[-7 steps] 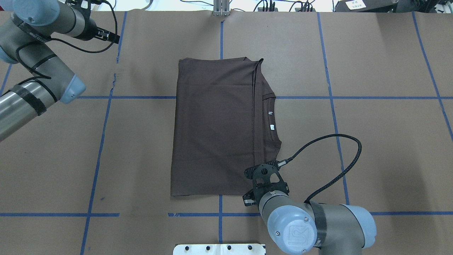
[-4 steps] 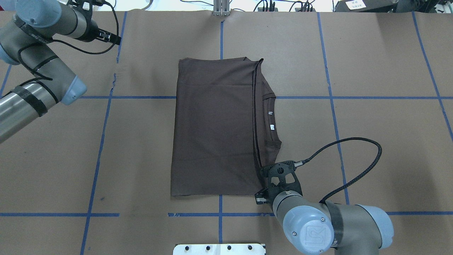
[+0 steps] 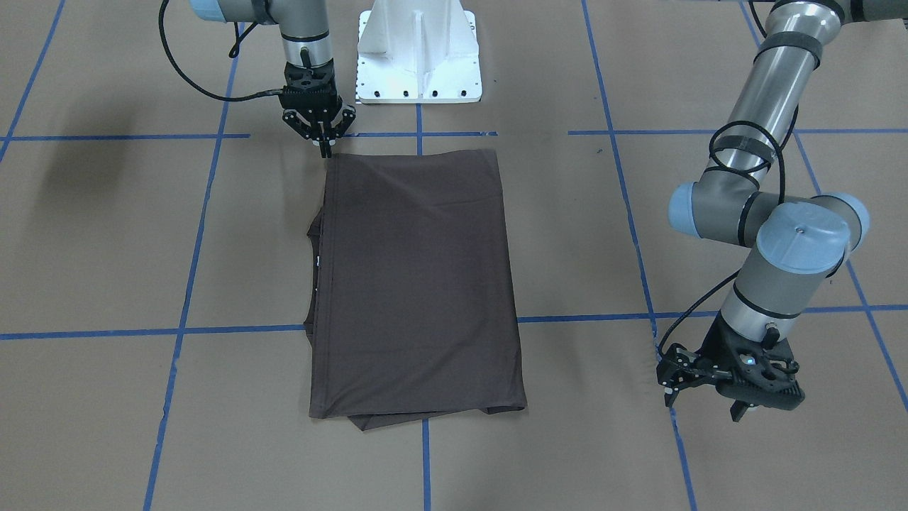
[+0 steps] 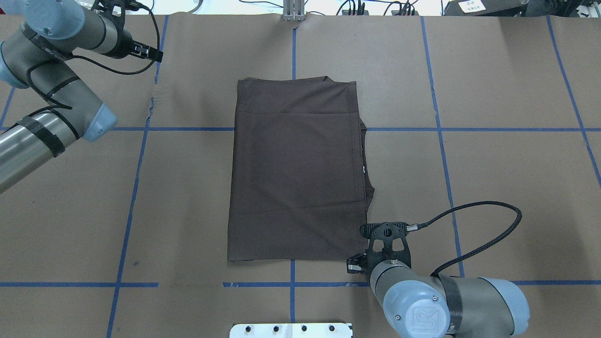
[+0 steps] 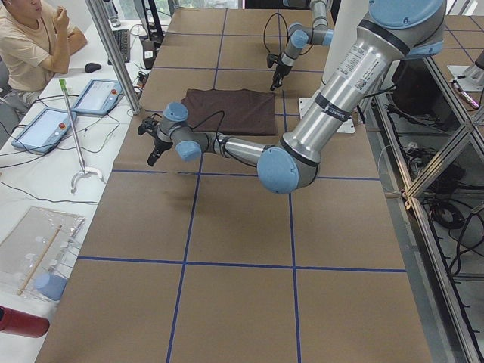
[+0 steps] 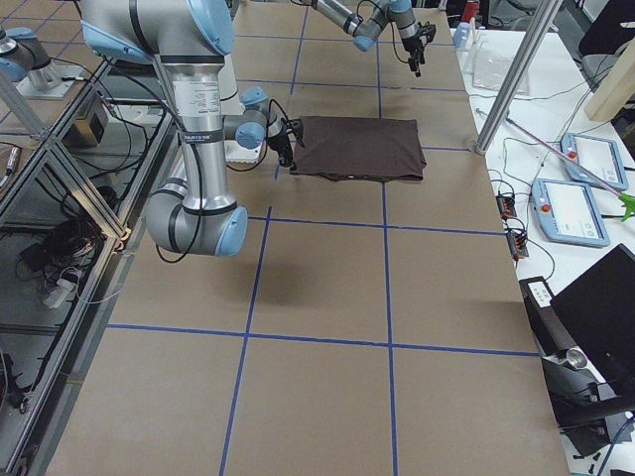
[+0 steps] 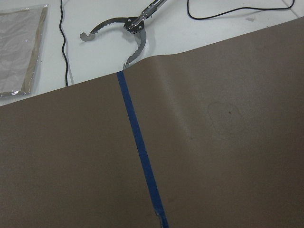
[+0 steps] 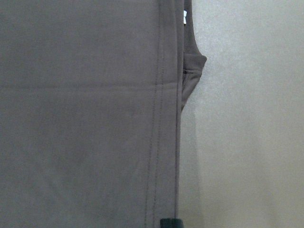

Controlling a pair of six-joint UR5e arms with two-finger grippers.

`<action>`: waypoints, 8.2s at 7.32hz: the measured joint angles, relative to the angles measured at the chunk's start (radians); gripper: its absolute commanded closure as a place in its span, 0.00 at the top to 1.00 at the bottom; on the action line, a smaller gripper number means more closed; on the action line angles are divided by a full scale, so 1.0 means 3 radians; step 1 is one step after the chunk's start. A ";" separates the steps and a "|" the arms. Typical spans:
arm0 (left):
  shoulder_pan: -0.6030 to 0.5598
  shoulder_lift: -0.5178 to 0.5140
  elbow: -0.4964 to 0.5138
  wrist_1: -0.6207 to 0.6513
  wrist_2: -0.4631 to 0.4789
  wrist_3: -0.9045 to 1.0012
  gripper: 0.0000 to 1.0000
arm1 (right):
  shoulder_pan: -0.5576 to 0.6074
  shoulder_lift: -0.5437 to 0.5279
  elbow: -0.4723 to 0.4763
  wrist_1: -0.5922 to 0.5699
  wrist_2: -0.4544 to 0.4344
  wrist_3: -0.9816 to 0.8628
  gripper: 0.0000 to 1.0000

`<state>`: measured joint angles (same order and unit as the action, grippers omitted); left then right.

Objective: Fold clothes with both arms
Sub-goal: 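Lower the left gripper to the shirt's other near corner beside the right gripper, then grasp both near corners of the shirt with the left and right grippers, then lift the near edge with both grippers and fold it toward the far edge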

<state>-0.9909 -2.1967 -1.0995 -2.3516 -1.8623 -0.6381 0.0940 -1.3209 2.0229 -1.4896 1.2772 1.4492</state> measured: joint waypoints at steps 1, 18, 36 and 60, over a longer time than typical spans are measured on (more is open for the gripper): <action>0.0017 0.0002 -0.0058 0.0005 -0.0016 -0.0030 1.00 | 0.0017 0.0013 0.0044 0.0026 0.0014 0.0003 1.00; 0.2550 0.1293 -0.2475 0.0307 0.1133 -0.3804 0.55 | 0.0579 -0.0056 0.0196 0.0670 0.0309 0.0436 1.00; 0.2691 0.1234 -0.2507 0.0307 0.1135 -0.3787 0.00 | 0.0526 0.0168 0.0114 0.0345 0.0304 0.1233 0.81; 0.2684 0.1233 -0.2549 0.0309 0.1213 -0.3779 0.00 | 0.0376 0.0774 -0.0569 -0.0251 0.0595 0.1975 0.00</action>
<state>-0.1856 -1.8269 -1.8643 -2.2588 -1.4982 -1.7716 0.2067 -1.0888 1.8522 -1.5649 1.4557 2.0418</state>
